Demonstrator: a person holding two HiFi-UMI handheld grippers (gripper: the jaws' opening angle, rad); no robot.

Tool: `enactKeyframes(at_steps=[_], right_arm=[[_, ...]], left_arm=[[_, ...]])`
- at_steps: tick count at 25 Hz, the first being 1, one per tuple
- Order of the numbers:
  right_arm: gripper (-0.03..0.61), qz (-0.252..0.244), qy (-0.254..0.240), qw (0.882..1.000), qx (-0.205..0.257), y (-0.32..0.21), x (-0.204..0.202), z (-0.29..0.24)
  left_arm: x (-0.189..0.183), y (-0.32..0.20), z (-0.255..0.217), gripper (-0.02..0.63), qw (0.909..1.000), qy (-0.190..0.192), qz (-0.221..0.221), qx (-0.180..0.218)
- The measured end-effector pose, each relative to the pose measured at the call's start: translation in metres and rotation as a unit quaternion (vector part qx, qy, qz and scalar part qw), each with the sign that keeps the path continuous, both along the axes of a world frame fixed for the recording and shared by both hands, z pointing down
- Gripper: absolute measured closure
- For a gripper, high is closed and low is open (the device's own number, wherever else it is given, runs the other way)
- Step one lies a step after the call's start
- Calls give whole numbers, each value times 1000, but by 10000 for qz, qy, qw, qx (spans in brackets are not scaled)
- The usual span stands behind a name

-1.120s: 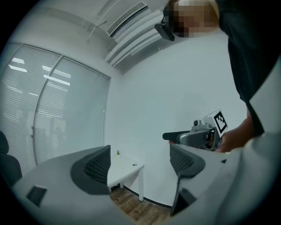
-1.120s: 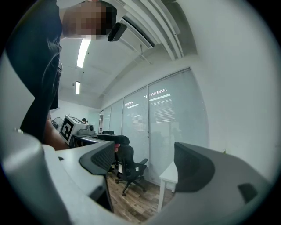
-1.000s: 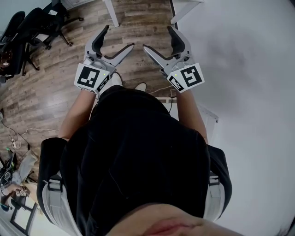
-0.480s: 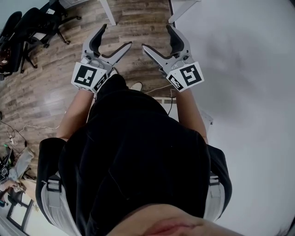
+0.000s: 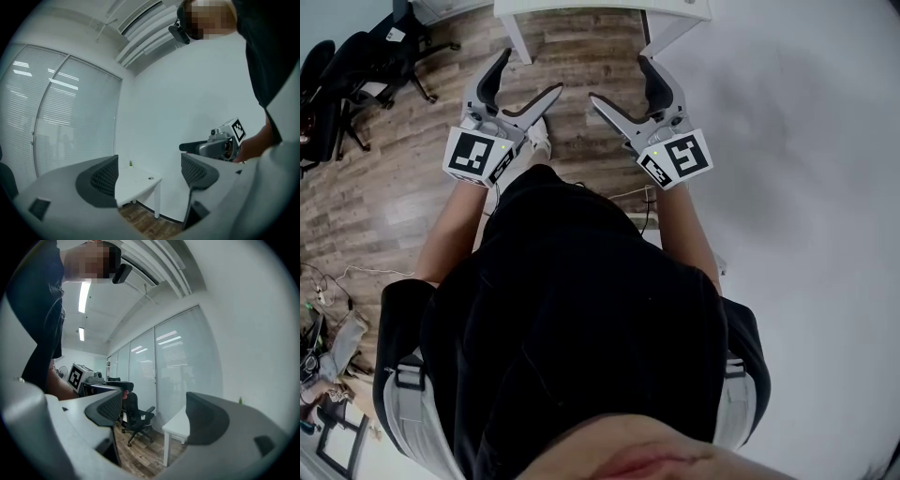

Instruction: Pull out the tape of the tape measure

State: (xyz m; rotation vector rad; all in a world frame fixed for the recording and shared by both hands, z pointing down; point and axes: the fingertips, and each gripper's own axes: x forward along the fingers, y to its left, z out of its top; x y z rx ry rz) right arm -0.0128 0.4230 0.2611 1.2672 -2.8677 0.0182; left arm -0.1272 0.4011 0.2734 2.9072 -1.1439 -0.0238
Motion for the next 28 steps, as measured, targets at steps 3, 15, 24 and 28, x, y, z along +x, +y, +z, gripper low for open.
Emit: enactKeyframes(at_steps=[3,15,24,28], right_arm=[[164,43,27,10000,3,-49,-7,-1],[172,227,40,9997,67,-223,-43,0],[172,337,-1,9994,-78,-300,-32,11],[172,256,-46,9996,-127,-334,-13,18]], left_arm=[[-8,-47,-2,193,10000,-19,39,72],[-37,-220,3,193,9996,-35,297,2],[-31,-295,15,193,9993,-66,305,-202],[-14,-326,25,193,9993,-68,194,-311]])
